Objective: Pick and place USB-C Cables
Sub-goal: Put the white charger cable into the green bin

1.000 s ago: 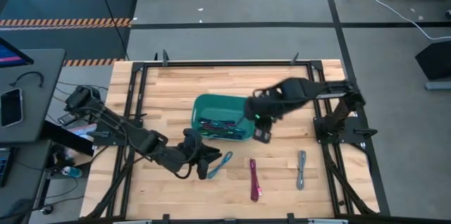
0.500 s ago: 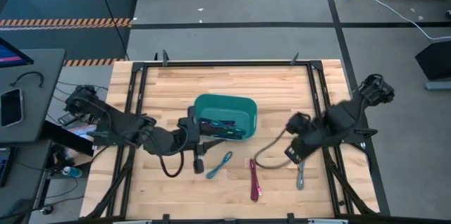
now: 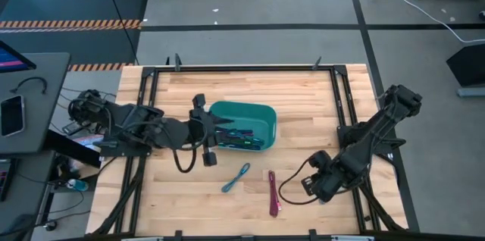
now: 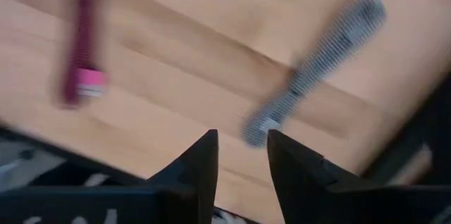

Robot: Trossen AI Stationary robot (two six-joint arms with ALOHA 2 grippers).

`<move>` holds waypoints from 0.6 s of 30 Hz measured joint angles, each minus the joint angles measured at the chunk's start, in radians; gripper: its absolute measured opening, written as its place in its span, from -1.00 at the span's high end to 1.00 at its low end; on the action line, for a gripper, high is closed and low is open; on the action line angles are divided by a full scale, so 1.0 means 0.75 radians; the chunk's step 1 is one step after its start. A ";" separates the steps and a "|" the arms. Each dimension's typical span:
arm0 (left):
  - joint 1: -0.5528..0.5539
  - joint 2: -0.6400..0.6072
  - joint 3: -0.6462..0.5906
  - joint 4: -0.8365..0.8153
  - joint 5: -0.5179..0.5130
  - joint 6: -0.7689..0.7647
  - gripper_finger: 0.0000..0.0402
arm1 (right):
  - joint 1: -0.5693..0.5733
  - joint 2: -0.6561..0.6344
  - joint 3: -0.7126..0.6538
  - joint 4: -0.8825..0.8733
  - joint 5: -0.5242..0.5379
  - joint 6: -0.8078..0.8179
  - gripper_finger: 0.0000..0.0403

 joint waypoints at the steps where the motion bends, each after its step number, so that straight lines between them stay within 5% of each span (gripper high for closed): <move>1: 0.011 0.000 0.000 -0.011 0.000 -0.008 0.48 | 0.001 0.014 -0.021 0.000 -0.058 0.018 0.34; 5: 0.053 0.003 0.000 -0.050 0.001 -0.051 0.48 | 0.001 0.058 -0.082 0.006 -0.218 0.017 0.25; 18: 0.091 0.004 0.000 -0.057 0.001 -0.157 0.48 | 0.002 0.066 -0.292 0.132 -0.113 0.193 -0.01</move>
